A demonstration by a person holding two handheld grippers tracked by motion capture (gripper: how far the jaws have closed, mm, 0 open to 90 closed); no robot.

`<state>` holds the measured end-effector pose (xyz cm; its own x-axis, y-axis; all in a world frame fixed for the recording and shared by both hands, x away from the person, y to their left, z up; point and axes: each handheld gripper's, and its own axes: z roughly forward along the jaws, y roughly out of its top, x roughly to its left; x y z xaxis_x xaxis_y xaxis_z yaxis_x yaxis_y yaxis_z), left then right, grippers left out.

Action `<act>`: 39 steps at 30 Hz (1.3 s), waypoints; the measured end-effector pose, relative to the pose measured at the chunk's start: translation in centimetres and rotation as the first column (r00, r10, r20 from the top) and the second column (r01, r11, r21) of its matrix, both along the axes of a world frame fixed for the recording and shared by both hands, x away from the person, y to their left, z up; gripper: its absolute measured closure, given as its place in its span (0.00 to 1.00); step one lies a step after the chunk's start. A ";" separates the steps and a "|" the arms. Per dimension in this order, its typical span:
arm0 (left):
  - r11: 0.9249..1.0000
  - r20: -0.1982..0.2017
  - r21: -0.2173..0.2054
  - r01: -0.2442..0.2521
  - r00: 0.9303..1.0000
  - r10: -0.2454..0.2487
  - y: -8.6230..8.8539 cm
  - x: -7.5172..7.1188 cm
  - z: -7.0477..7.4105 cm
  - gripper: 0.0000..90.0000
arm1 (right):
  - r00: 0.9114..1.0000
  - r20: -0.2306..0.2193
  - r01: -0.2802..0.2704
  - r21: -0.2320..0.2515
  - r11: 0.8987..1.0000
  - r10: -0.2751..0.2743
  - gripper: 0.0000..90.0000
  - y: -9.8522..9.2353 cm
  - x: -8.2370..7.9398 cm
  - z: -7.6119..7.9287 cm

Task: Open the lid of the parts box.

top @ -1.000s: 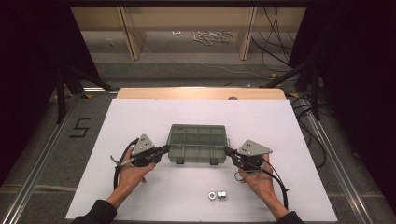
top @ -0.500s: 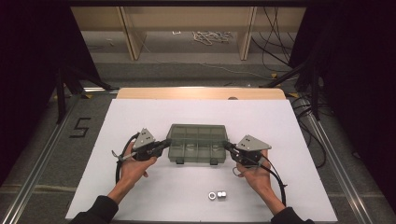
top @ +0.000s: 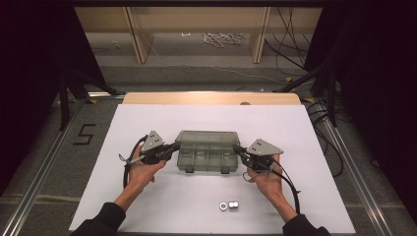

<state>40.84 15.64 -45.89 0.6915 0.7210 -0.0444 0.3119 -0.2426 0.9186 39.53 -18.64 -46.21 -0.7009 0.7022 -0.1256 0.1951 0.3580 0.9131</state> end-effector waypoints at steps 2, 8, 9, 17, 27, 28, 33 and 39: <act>1.000 0.012 0.017 0.011 1.000 -0.011 0.0 0.1 0.1 1.00 | 1.000 0.002 0.002 -0.007 1.000 -0.002 1.00 -0.1 0.1 0.0; 1.000 0.010 -0.001 0.002 1.000 -0.002 0.0 0.3 0.5 1.00 | 1.000 -0.004 0.013 0.001 1.000 -0.013 1.00 -0.2 0.5 0.0; 1.000 0.016 0.005 0.009 1.000 -0.009 0.0 0.4 0.5 1.00 | 1.000 0.000 0.015 0.007 1.000 -0.015 1.00 -0.2 0.7 0.0; 1.000 0.013 -0.007 0.002 1.000 -0.002 0.0 0.5 0.6 1.00 | 1.000 0.004 0.024 0.001 1.000 -0.024 1.00 -0.2 1.0 0.1; 1.000 0.017 -0.009 0.001 1.000 -0.001 0.1 0.8 0.5 1.00 | 0.998 0.040 0.039 -0.003 0.999 -0.039 1.00 -0.1 1.6 0.2; 1.000 0.016 -0.012 0.000 1.000 0.000 0.1 0.8 0.5 1.00 | 0.999 0.024 0.038 0.001 0.999 -0.038 1.00 0.0 1.5 0.2; 1.000 0.023 -0.003 -0.002 1.000 0.002 0.1 1.0 0.6 1.00 | 0.999 0.025 0.042 0.000 0.999 -0.042 1.00 0.0 1.7 0.2; 1.000 0.025 -0.005 -0.003 1.000 0.003 0.0 1.2 0.7 1.00 | 0.999 0.026 0.041 0.003 0.999 -0.041 1.00 -0.1 1.7 0.2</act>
<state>42.01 15.64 -45.15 0.6900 0.7232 -0.0306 0.2899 -0.2374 0.9271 41.20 -18.75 -45.97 -0.6682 0.7303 -0.1420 0.1854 0.3483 0.9189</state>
